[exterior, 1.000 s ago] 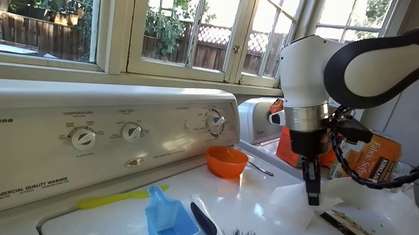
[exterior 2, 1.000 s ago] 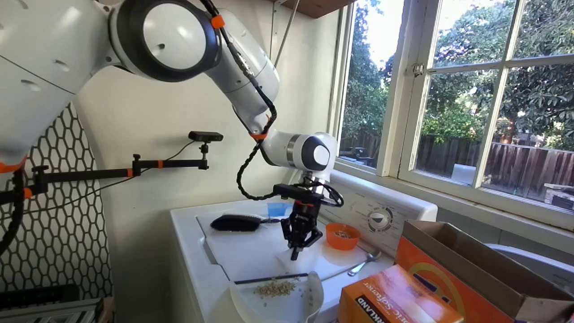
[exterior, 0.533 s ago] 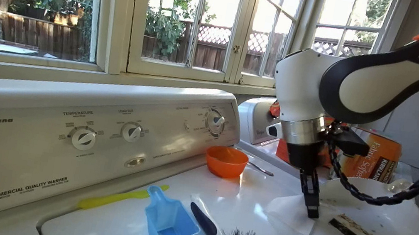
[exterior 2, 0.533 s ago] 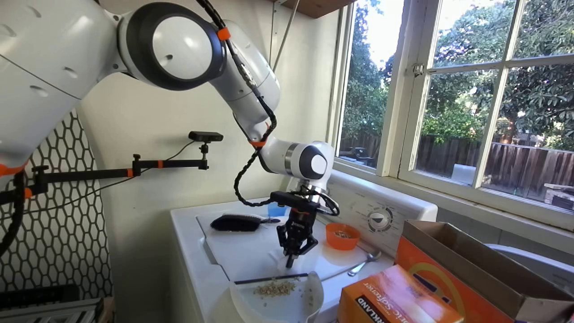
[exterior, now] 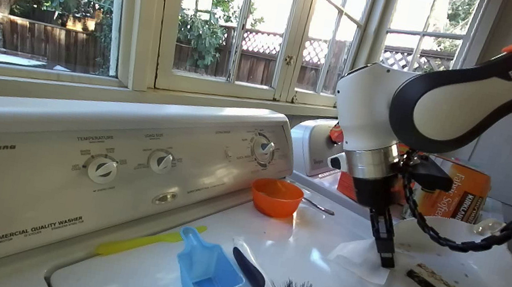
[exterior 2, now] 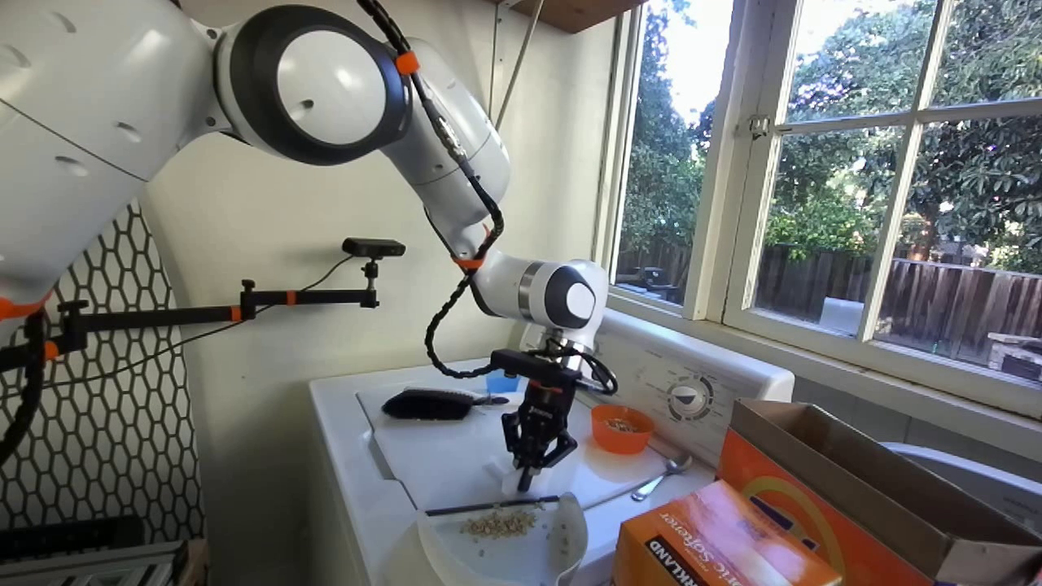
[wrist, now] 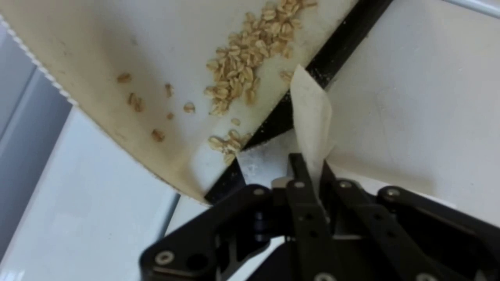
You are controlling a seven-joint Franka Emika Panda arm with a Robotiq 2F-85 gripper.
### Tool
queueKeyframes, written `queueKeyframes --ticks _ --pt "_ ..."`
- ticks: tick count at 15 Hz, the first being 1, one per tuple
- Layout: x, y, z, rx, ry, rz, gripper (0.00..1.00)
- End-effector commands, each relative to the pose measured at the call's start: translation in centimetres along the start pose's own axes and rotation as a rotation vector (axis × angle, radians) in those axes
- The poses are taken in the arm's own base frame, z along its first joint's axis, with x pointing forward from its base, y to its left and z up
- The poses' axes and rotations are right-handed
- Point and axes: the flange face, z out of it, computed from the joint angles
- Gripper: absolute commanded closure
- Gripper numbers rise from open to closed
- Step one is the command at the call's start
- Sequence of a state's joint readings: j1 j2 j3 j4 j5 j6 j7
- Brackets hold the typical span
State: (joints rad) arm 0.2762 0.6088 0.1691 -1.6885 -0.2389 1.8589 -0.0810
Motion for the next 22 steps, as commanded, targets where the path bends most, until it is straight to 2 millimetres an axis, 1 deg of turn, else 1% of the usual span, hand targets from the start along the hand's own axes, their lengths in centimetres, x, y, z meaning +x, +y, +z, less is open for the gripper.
queueKeyframes --ticks 1,6,10,19,22 --pt "-0.8 0.0 0.6 -0.017 -0.048 0.016 0.97" --pt "-1.6 0.7 0.5 -0.031 -0.093 0.027 0.97" --pt "-2.1 1.2 0.0 -0.043 -0.110 0.039 0.97" --pt "-2.5 1.4 -3.7 -0.042 -0.027 0.064 0.97" --pt "-2.2 1.1 -4.0 -0.034 -0.010 0.059 0.97"
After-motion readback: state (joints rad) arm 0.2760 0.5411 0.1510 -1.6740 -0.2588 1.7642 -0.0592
